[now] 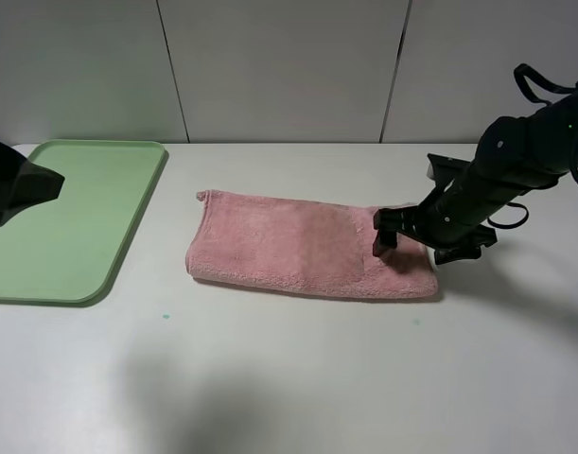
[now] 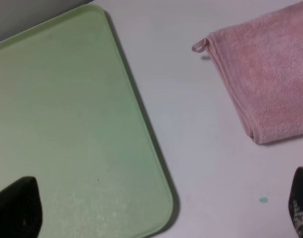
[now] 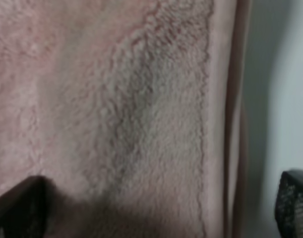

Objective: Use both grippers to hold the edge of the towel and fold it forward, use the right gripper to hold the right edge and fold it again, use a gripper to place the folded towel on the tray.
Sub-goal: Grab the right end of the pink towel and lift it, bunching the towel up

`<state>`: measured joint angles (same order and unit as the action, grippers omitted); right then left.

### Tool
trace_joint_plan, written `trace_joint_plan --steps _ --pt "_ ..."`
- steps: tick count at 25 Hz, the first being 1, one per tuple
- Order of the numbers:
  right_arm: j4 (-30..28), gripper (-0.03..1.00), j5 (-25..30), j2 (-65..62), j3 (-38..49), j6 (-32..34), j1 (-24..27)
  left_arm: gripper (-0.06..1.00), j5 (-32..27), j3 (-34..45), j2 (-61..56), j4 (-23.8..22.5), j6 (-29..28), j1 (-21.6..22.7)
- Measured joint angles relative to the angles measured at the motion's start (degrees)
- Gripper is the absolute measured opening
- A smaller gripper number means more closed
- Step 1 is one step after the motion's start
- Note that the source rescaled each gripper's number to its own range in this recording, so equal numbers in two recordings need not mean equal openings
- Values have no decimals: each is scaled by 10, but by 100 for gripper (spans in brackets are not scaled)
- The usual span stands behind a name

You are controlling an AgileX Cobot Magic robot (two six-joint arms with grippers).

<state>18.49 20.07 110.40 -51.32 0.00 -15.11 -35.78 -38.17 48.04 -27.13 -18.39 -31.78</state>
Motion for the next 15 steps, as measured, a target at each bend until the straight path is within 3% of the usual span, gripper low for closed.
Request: trace_joint_plan --steps 8,11,15 --pt "1 99 -4 6 -2 10 0 100 0 0 0 0 0 0" --pt "1 83 -5 9 -3 17 0 100 0 0 0 0 0 0" --pt "3 52 -3 12 -3 23 0 100 0 0 0 0 0 0"
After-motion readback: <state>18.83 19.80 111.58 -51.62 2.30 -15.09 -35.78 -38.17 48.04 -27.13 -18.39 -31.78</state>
